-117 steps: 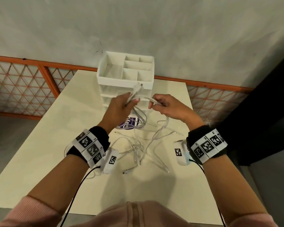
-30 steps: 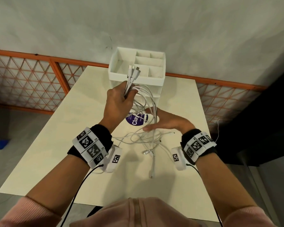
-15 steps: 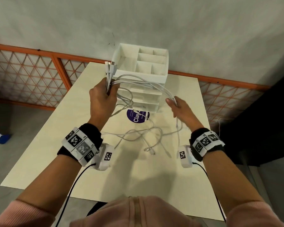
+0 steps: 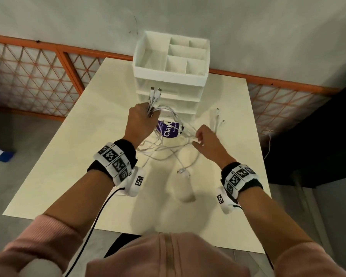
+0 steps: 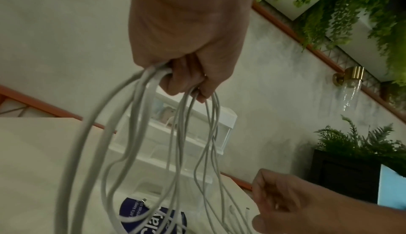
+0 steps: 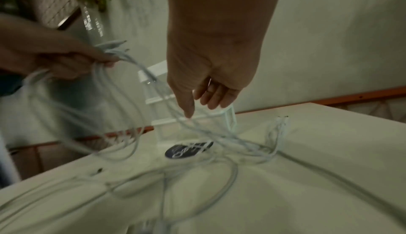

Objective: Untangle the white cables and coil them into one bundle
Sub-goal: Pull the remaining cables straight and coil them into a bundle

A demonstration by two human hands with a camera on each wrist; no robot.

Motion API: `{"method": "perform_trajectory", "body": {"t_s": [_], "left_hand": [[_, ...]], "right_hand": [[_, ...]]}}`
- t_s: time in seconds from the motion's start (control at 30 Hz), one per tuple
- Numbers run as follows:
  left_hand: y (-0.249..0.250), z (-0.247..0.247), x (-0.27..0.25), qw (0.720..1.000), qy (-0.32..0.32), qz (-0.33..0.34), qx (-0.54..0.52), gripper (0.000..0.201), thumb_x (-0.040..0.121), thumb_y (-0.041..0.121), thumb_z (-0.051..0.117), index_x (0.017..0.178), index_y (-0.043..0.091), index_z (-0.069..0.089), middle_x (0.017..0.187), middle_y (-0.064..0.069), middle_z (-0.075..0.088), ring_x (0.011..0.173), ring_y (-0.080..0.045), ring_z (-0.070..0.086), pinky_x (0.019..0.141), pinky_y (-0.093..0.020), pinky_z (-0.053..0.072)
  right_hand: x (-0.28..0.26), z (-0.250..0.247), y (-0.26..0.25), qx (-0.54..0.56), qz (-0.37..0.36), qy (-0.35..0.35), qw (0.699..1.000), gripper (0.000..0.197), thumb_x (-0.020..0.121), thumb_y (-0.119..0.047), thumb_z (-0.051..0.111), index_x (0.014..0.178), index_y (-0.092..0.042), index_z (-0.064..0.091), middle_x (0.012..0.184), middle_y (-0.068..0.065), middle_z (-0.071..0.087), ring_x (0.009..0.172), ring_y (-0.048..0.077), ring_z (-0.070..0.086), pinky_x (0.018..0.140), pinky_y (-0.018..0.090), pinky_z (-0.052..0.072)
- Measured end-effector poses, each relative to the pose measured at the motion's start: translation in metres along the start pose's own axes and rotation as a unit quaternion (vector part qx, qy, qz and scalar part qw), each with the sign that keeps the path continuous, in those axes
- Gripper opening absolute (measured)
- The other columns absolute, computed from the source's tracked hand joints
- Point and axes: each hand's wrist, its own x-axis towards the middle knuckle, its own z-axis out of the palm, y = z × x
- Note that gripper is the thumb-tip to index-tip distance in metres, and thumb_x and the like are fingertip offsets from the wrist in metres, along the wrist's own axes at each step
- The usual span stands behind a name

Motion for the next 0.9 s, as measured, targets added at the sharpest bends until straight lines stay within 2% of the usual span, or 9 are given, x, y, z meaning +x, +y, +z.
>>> {"method": "perform_trajectory", "body": {"t_s": [0.07,0.17,0.3,0.47,0.63,0.7,0.77,0.83,0.9], "left_hand": [[0.004,0.002,0.0,1.0,0.003,-0.009,-0.002,0.048,0.089,0.019,0.057,0.05,0.017,0.03,0.045,0.003,0.034,0.042,-0.011,0.029,0.048,-0.027,0.021],[0.005,0.003,-0.001,1.0,0.0,-0.012,-0.009,0.048,0.088,0.02,0.059,0.05,0.017,0.03,0.046,0.003,0.035,0.043,-0.011,0.031,0.049,-0.027,0.018],[0.0,0.004,-0.003,1.0,-0.007,-0.005,-0.019,0.033,0.088,0.022,0.062,0.061,0.01,0.048,0.051,0.006,0.042,0.048,-0.011,0.039,0.05,-0.022,0.025],[-0.003,0.003,-0.008,0.998,-0.017,0.008,-0.059,0.019,0.085,0.019,0.068,0.084,0.0,0.066,0.052,0.01,0.045,0.045,-0.001,0.051,0.049,-0.004,0.035],[0.009,-0.001,-0.014,0.992,-0.064,0.056,-0.094,0.015,0.08,0.015,0.074,0.083,0.004,0.063,0.035,0.012,0.047,0.038,0.005,0.046,0.047,-0.005,0.034],[0.012,-0.004,-0.016,0.988,-0.095,0.086,-0.09,0.017,0.08,0.017,0.074,0.09,0.007,0.064,0.041,0.01,0.044,0.042,0.003,0.044,0.049,-0.008,0.034],[0.011,-0.004,-0.019,0.982,-0.117,0.093,-0.115,0.014,0.09,0.026,0.062,0.097,0.013,0.062,0.055,0.009,0.046,0.048,0.0,0.043,0.054,-0.012,0.035],[0.012,-0.006,-0.025,0.967,-0.146,0.047,-0.202,0.025,0.098,0.04,0.043,0.089,0.021,0.057,0.055,0.013,0.043,0.048,-0.002,0.038,0.054,-0.02,0.035],[0.013,-0.007,-0.033,0.949,-0.183,0.012,-0.257,0.038,0.099,0.046,0.033,0.086,0.018,0.055,0.047,0.017,0.041,0.044,-0.001,0.037,0.05,-0.015,0.033]], "right_hand": [[-0.011,0.014,-0.001,0.011,0.021,-0.107,0.994,0.021,0.081,-0.012,0.07,0.082,-0.011,0.049,0.069,-0.002,0.051,0.06,0.01,0.046,0.061,0.024,0.039],[-0.026,0.037,0.004,-0.069,0.064,-0.257,0.962,0.034,0.072,-0.016,0.079,0.094,-0.008,0.054,0.085,0.002,0.05,0.073,0.016,0.048,0.068,0.027,0.04],[-0.029,0.04,0.007,-0.068,0.078,-0.247,0.963,0.027,0.075,0.002,0.067,0.099,-0.006,0.056,0.092,0.006,0.051,0.082,0.021,0.05,0.06,0.023,0.039],[-0.008,-0.008,-0.037,-0.07,0.031,-0.231,0.97,0.018,0.082,-0.01,0.066,0.099,-0.006,0.071,0.086,0.003,0.066,0.071,0.008,0.057,0.059,0.007,0.041],[0.007,-0.059,-0.108,-0.013,-0.042,-0.308,0.95,0.017,0.09,-0.016,0.06,0.101,-0.009,0.071,0.081,0.001,0.07,0.068,0.006,0.063,0.069,0.017,0.052],[0.007,-0.071,-0.128,0.052,-0.063,-0.278,0.957,0.012,0.088,-0.012,0.062,0.098,-0.009,0.069,0.076,-0.008,0.069,0.064,0.0,0.063,0.068,0.016,0.053],[0.007,-0.079,-0.141,0.127,-0.073,-0.205,0.968,0.013,0.085,-0.01,0.066,0.097,-0.005,0.065,0.078,-0.001,0.067,0.063,0.003,0.064,0.068,0.018,0.055],[0.009,-0.082,-0.147,0.172,-0.08,-0.121,0.974,0.014,0.083,-0.01,0.068,0.094,-0.005,0.061,0.077,0.006,0.065,0.064,0.009,0.065,0.068,0.021,0.056],[0.009,-0.079,-0.15,0.192,-0.087,-0.066,0.975,0.013,0.083,-0.009,0.069,0.092,-0.004,0.06,0.077,0.008,0.065,0.065,0.012,0.066,0.067,0.023,0.057]]}}
